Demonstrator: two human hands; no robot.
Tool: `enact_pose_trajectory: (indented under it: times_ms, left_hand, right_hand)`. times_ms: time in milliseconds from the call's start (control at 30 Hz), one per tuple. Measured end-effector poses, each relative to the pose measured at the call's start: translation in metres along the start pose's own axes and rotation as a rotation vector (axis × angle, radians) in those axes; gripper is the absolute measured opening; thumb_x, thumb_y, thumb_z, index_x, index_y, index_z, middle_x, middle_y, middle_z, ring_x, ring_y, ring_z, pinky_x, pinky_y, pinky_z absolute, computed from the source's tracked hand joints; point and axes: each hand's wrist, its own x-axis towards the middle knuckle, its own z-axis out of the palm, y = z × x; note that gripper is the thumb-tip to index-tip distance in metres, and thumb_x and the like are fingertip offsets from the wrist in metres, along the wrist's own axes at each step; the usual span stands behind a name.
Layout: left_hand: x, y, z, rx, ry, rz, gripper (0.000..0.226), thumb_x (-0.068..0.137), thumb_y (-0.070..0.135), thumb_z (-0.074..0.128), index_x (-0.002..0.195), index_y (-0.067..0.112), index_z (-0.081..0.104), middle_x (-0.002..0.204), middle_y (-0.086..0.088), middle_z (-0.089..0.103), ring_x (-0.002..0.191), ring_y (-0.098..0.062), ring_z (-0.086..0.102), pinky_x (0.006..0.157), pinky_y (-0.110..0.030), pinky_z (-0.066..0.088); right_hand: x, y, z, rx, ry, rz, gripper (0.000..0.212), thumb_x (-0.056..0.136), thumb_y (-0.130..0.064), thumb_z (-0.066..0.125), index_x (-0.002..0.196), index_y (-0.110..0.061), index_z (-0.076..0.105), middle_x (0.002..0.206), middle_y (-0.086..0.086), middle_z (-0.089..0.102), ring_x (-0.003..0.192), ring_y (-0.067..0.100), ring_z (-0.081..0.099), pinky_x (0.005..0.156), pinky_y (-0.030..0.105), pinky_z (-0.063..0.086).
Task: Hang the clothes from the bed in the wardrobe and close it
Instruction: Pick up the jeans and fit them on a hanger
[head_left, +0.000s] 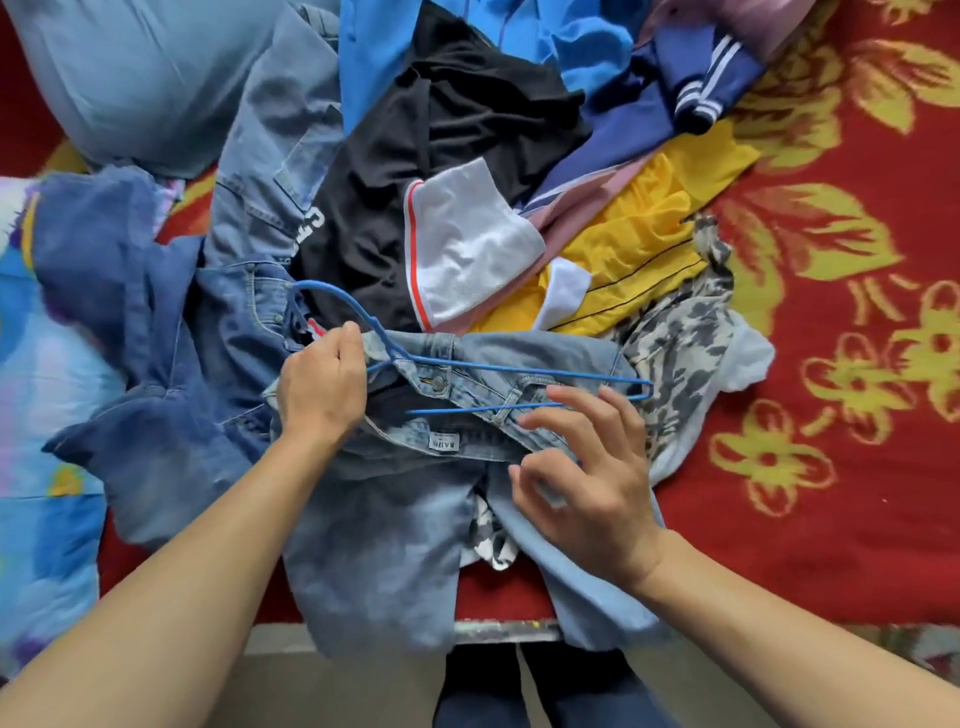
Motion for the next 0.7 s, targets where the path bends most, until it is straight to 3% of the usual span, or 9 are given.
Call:
enact_pose_trajectory:
  times_ms: [67, 133, 233, 300, 400, 467, 533, 600, 700]
  left_hand:
    - [0.008, -0.002, 0.000, 0.006, 0.015, -0.056, 0.049, 0.099, 0.037, 0.024, 0.056, 0.014, 0.034, 0.070, -0.018, 0.051, 0.075, -0.033, 0.044, 0.068, -0.038, 0.028]
    - [0.013, 0.000, -0.001, 0.000, 0.013, -0.085, 0.054, 0.102, 0.034, 0.027, 0.053, 0.012, 0.033, 0.063, -0.012, 0.046, 0.073, -0.032, 0.043, 0.068, -0.037, 0.027]
    - [0.014, 0.004, -0.004, -0.019, 0.016, -0.067, 0.057, 0.100, 0.036, 0.029, 0.050, 0.008, 0.031, 0.052, -0.008, 0.039, 0.066, -0.033, 0.043, 0.063, -0.037, 0.027]
    - [0.010, 0.003, -0.006, -0.024, 0.014, -0.033, 0.057, 0.095, 0.042, 0.028, 0.049, 0.008, 0.031, 0.051, -0.007, 0.038, 0.063, -0.033, 0.042, 0.060, -0.038, 0.028]
    - [0.004, -0.003, -0.011, 0.017, 0.002, -0.016, 0.057, 0.087, 0.048, 0.023, 0.050, 0.007, 0.036, 0.054, -0.009, 0.043, 0.067, -0.036, 0.045, 0.060, -0.040, 0.032]
    - [0.000, -0.005, -0.012, 0.027, 0.006, -0.026, 0.057, 0.086, 0.049, 0.024, 0.052, 0.005, 0.039, 0.053, -0.008, 0.043, 0.067, -0.036, 0.045, 0.059, -0.037, 0.029]
    - [-0.003, -0.004, -0.010, 0.019, 0.016, -0.054, 0.059, 0.087, 0.050, 0.024, 0.053, 0.005, 0.043, 0.055, -0.008, 0.046, 0.069, -0.035, 0.046, 0.061, -0.037, 0.029]
    - [-0.001, 0.000, -0.006, 0.009, 0.038, -0.091, 0.061, 0.090, 0.051, 0.026, 0.055, 0.005, 0.046, 0.061, -0.012, 0.051, 0.072, -0.035, 0.048, 0.063, -0.037, 0.032]
    - [0.003, 0.005, -0.004, 0.008, 0.053, -0.115, 0.060, 0.093, 0.049, 0.029, 0.053, 0.007, 0.042, 0.066, -0.016, 0.053, 0.074, -0.037, 0.050, 0.066, -0.039, 0.035]
  right_hand:
    - [-0.002, -0.012, 0.009, 0.149, -0.074, -0.009, 0.014, 0.078, -0.011, 0.070, 0.066, -0.012, 0.063, 0.082, 0.001, 0.067, 0.087, 0.025, 0.063, 0.079, 0.040, 0.047]
    - [-0.020, 0.000, 0.032, 0.087, -0.300, 0.108, 0.008, 0.077, -0.016, 0.070, 0.079, -0.014, 0.062, 0.083, 0.001, 0.061, 0.080, 0.026, 0.057, 0.069, 0.039, 0.046]
    - [-0.050, 0.046, 0.066, -0.274, -0.650, 0.525, 0.044, 0.069, -0.034, 0.075, 0.108, -0.019, 0.060, 0.102, 0.003, 0.055, 0.095, 0.029, 0.054, 0.074, 0.040, 0.044]
    - [-0.057, 0.065, 0.078, -0.373, -0.695, 0.650, 0.049, 0.067, -0.032, 0.076, 0.111, -0.017, 0.060, 0.104, 0.007, 0.056, 0.096, 0.032, 0.055, 0.074, 0.042, 0.044]
    - [-0.049, 0.089, 0.075, -0.360, -0.695, 0.779, 0.025, 0.081, -0.021, 0.061, 0.105, -0.013, 0.063, 0.106, 0.013, 0.061, 0.098, 0.037, 0.059, 0.074, 0.043, 0.047]
    - [-0.040, 0.107, 0.057, -0.295, -0.679, 0.920, 0.020, 0.088, -0.023, 0.053, 0.104, -0.018, 0.064, 0.108, 0.012, 0.065, 0.097, 0.038, 0.061, 0.076, 0.041, 0.048]
    - [-0.034, 0.117, 0.038, -0.263, -0.665, 0.893, 0.017, 0.087, -0.029, 0.056, 0.099, -0.021, 0.064, 0.104, 0.009, 0.068, 0.095, 0.036, 0.064, 0.075, 0.040, 0.049]
    - [-0.027, 0.104, 0.031, -0.236, -0.630, 0.736, 0.021, 0.082, -0.038, 0.064, 0.098, -0.024, 0.064, 0.100, 0.004, 0.067, 0.095, 0.031, 0.064, 0.073, 0.039, 0.050]
    - [-0.031, 0.072, 0.055, -0.296, -0.690, 0.495, 0.054, 0.067, -0.052, 0.072, 0.111, -0.023, 0.059, 0.106, 0.002, 0.059, 0.095, 0.027, 0.059, 0.070, 0.038, 0.050]
